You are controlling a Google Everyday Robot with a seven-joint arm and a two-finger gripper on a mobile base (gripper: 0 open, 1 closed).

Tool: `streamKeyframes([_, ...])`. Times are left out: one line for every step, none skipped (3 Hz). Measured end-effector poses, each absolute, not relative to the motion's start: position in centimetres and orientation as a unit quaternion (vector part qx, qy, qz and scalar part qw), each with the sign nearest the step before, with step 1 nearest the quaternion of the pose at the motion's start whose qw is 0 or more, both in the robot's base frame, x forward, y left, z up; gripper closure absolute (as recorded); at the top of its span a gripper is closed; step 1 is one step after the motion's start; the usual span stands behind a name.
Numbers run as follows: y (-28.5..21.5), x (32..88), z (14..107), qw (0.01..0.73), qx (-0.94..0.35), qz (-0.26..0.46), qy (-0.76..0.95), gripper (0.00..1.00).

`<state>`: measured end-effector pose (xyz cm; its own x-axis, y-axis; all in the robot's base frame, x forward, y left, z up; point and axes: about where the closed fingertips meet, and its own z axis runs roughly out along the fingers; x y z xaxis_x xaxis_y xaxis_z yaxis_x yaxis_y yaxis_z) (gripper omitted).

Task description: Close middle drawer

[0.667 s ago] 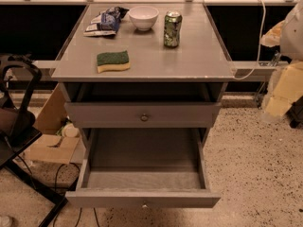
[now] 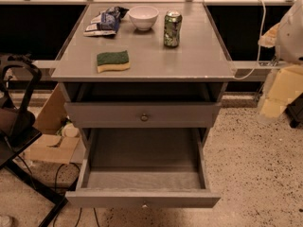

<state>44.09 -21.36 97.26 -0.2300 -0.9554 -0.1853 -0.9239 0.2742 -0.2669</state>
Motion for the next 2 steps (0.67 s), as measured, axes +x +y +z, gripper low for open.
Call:
streamKeyframes([-20.5,43.5,90.5,0.143,-0.600,-0.055,0.785,0.00])
streamKeyframes([-20.3,42.5,83.3,0.140,-0.592,-0.048,0.792,0.00])
